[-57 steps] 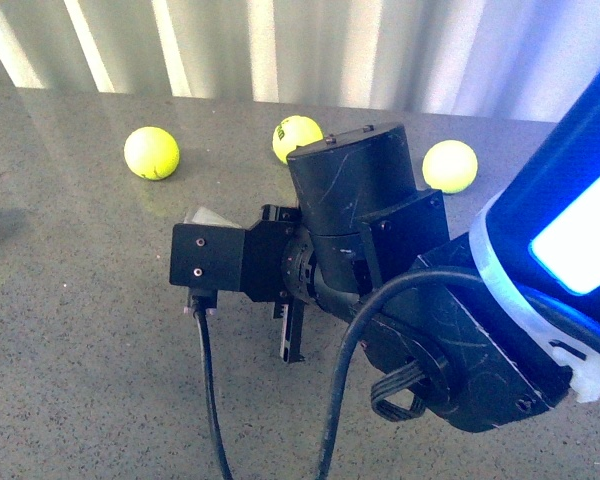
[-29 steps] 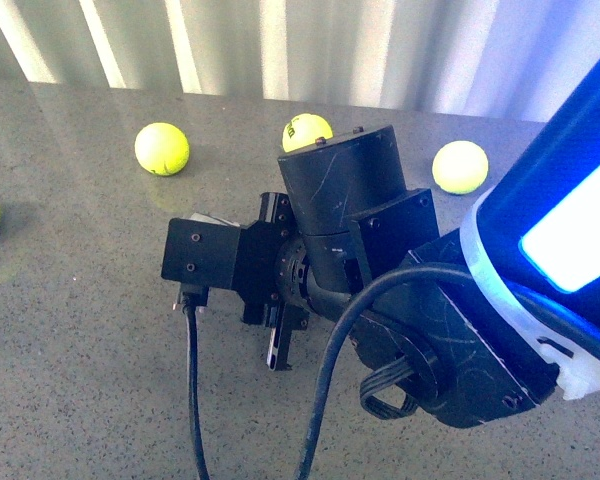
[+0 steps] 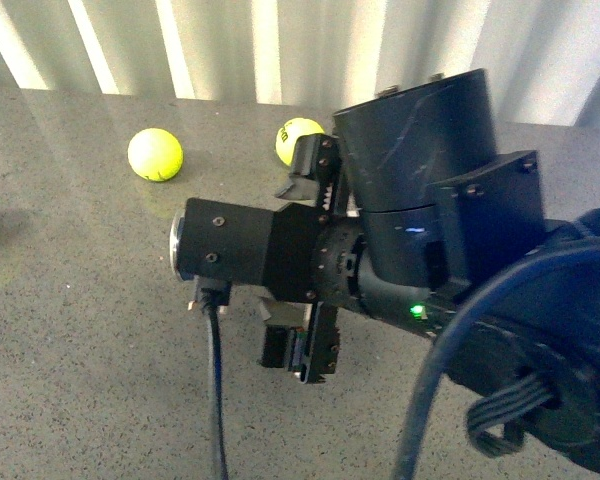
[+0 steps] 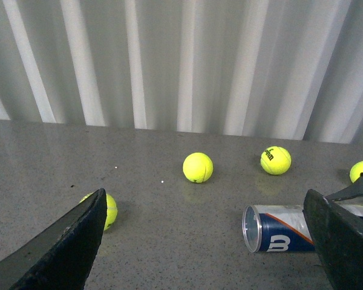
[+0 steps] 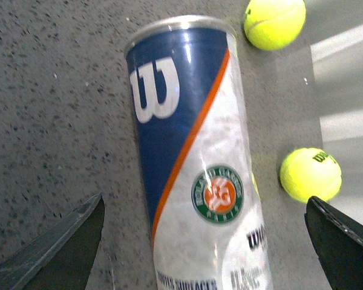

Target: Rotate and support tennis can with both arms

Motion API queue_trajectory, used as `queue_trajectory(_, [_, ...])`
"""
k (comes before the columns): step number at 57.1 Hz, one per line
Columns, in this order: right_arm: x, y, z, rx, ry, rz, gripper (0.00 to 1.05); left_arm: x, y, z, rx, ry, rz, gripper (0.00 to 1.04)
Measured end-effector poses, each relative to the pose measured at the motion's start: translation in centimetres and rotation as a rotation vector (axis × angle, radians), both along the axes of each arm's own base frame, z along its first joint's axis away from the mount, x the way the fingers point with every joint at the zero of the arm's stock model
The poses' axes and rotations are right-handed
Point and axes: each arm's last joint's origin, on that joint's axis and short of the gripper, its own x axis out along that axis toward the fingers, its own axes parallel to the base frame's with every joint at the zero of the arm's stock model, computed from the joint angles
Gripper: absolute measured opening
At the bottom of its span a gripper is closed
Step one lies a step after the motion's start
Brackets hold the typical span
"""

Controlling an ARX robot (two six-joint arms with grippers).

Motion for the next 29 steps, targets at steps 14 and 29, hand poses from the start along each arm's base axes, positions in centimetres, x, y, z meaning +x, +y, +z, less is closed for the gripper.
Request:
queue_trajectory(14, [-1.2,-5.1,1.8,0.038,-0.031,-0.105,0.97,0.0,0.0,0.0,0.000,0.000,0.000,0.98])
queue_trajectory(29, [-4.1,-11.9,6.0,0.219,-0.162,-0.330,0.97,0.0,0.0,0.0,0.000,0.000,0.000,0.98])
